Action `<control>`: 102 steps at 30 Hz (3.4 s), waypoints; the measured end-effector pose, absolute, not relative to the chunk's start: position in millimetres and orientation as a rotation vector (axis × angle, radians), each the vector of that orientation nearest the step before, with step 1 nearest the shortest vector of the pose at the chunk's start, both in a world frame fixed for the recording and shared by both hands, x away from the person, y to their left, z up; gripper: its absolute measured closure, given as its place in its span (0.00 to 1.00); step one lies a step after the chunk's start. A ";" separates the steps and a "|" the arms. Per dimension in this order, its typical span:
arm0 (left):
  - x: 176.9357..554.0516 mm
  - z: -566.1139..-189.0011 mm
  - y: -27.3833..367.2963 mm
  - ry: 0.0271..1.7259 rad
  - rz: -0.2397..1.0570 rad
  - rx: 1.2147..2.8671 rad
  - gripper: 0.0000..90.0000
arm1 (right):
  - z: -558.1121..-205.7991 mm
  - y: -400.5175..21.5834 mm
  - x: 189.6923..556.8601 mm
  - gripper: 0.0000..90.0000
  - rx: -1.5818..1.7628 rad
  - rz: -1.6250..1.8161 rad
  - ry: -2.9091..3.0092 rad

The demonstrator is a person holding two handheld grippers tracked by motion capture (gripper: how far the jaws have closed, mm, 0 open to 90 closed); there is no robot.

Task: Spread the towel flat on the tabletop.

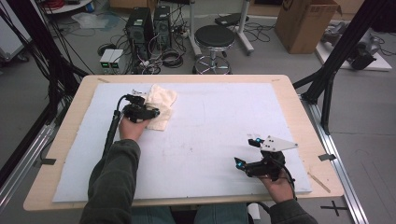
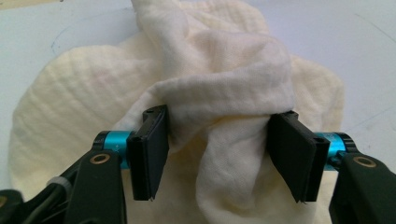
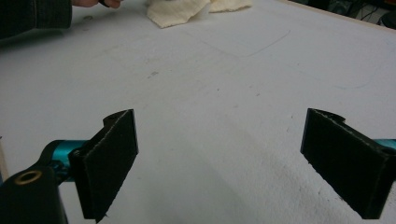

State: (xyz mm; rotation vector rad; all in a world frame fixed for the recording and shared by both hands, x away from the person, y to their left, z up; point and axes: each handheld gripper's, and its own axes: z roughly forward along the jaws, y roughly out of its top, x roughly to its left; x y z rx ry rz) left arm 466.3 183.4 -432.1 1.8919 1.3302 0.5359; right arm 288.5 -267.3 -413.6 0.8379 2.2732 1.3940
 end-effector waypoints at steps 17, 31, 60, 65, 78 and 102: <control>467.9 -438.2 176.6 1.375 0.548 1.909 0.70 | -414.4 -266.1 290.4 0.12 0.833 1.395 2.280; 464.9 -430.6 177.7 1.390 0.513 1.867 0.84 | -414.4 -268.0 290.0 0.12 0.842 1.396 2.280; 431.8 -382.6 170.5 1.237 0.486 1.790 0.85 | -415.1 -266.0 289.0 0.12 0.834 1.388 2.286; 419.2 -371.2 164.3 1.193 0.478 1.797 0.85 | -415.3 -264.1 288.9 0.12 0.830 1.382 2.290; 390.8 -354.1 140.3 1.111 0.437 1.797 0.85 | -415.8 -263.3 286.7 0.12 0.821 1.380 2.296; 339.0 -386.2 94.9 1.023 0.397 1.745 0.85 | -414.5 -265.9 283.7 0.12 0.821 1.381 2.288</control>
